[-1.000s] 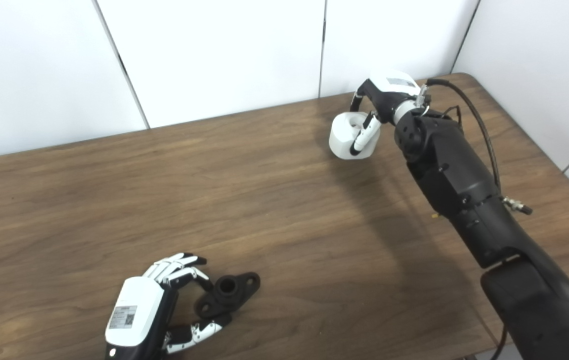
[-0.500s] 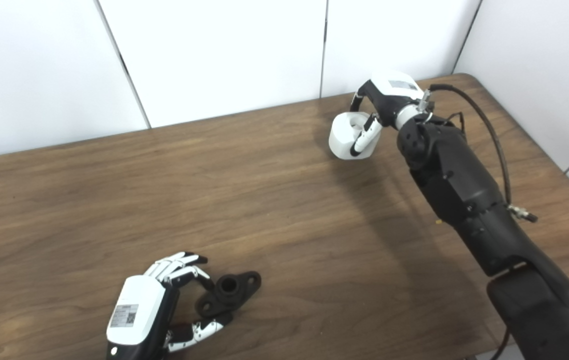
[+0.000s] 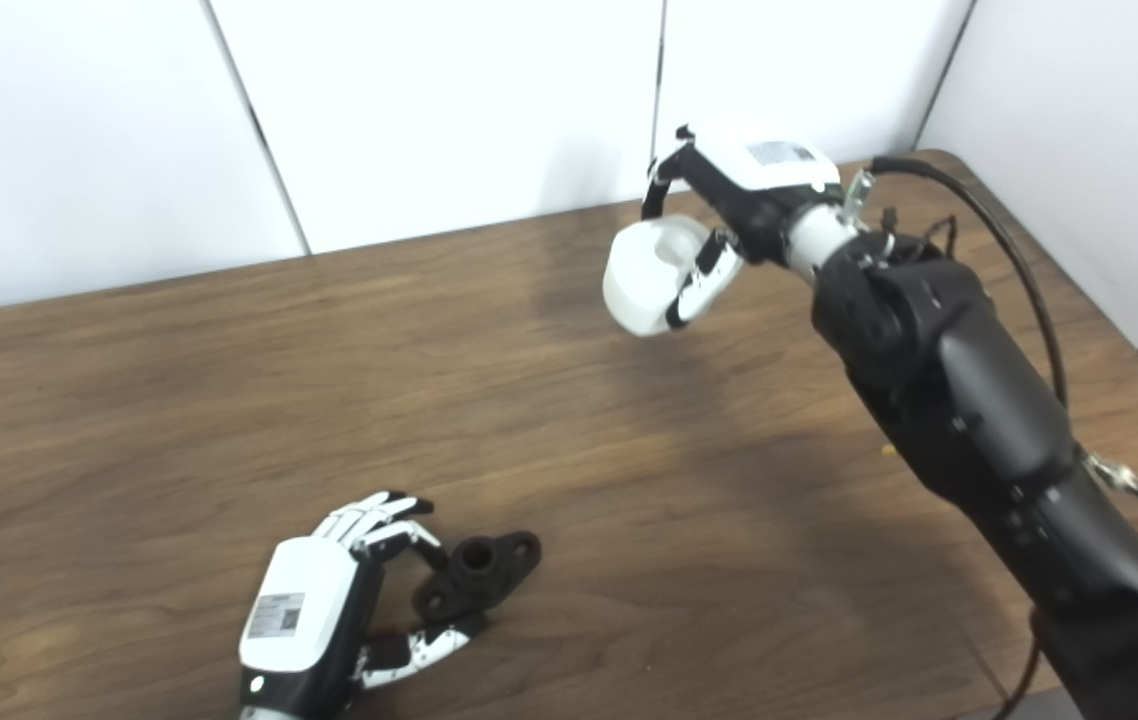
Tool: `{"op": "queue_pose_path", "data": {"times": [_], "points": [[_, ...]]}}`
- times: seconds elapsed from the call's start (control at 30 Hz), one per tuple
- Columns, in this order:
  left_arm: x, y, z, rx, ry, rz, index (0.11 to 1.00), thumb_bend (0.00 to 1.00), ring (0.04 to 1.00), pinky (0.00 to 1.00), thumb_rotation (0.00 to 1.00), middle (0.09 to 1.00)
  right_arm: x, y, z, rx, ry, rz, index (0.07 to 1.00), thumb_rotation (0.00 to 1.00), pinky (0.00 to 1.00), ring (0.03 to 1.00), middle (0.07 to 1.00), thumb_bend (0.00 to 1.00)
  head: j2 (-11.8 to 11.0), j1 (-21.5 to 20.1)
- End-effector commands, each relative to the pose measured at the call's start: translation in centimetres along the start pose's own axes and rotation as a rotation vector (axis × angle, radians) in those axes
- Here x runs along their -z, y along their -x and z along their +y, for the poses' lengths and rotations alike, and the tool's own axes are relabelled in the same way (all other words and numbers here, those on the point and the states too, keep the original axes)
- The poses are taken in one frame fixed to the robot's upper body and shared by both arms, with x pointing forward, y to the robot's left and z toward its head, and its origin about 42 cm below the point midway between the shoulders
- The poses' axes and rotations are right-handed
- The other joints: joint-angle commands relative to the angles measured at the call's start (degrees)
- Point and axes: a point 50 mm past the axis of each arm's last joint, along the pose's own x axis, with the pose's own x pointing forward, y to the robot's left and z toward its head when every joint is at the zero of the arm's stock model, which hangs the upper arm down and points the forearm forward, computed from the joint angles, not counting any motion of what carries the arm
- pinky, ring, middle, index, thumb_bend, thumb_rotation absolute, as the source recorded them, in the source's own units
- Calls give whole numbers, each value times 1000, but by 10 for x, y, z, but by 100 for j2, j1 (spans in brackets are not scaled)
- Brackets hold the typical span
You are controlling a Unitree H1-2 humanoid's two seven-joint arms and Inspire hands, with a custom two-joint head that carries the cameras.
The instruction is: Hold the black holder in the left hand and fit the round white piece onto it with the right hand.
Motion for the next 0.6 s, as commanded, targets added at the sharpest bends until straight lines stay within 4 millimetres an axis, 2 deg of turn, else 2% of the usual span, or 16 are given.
{"op": "queue_pose_path", "data": {"times": [0.0,0.27,0.57], "points": [[3,9,-27,165,-27,60,489,518,837,803,49,783,-11,9,-19,64,16,-36,485,137,927,946,815,525,-22,68],[-7,8,-31,159,-12,69,489,519,846,827,49,786,-38,37,-19,47,-5,-143,483,138,913,940,816,525,-66,412],[-11,3,-32,156,-17,66,488,519,847,837,48,787,-60,50,-14,3,7,-234,483,137,947,938,806,525,43,428]]}}
